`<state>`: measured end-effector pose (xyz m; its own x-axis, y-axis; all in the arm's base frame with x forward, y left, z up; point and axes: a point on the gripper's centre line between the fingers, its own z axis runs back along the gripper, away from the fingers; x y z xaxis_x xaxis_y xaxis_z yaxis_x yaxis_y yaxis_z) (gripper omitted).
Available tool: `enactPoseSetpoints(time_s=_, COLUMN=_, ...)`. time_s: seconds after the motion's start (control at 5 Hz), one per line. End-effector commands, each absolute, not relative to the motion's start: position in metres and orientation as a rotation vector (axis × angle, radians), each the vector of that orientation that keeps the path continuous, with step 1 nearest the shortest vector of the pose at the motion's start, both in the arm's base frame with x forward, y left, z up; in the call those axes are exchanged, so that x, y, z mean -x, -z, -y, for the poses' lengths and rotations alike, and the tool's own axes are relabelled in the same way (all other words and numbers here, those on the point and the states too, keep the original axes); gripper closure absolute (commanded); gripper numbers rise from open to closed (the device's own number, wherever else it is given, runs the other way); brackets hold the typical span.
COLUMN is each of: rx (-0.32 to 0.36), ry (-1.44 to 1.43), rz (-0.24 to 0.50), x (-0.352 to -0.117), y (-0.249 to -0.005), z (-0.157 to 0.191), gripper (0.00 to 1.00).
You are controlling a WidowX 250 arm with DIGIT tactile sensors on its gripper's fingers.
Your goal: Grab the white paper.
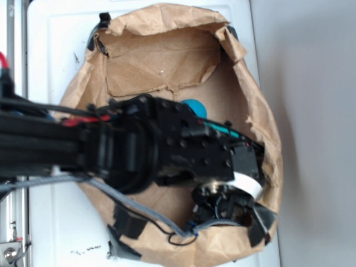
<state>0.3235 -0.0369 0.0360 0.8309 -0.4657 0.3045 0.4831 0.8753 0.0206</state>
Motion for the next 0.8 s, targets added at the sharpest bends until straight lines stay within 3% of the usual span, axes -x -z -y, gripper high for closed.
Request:
enactPoseSetpoints(time_s=0.0, rx=-0.02, ry=0.226, rz=0.218, x=-0.303, y=-0.121, z=-0.024, gripper=1.0)
enactPoseSetpoints(time_s=0.2, rx=-0.049, ry=0.128, rz=0.174, x=-0.293, y=-0.144, z=-0.033, gripper=1.0)
enactPoseSetpoints(time_s=0.4, rx=-0.12, ry=0.057, rz=-0.017, x=-0.287, y=-0.164, z=-0.027, gripper=1.0)
enactPoseSetpoints(time_s=0.6, rx=-0.198, ry=0.026, rz=-0.142, x=-0.277, y=-0.173, z=-0.021, gripper=1.0)
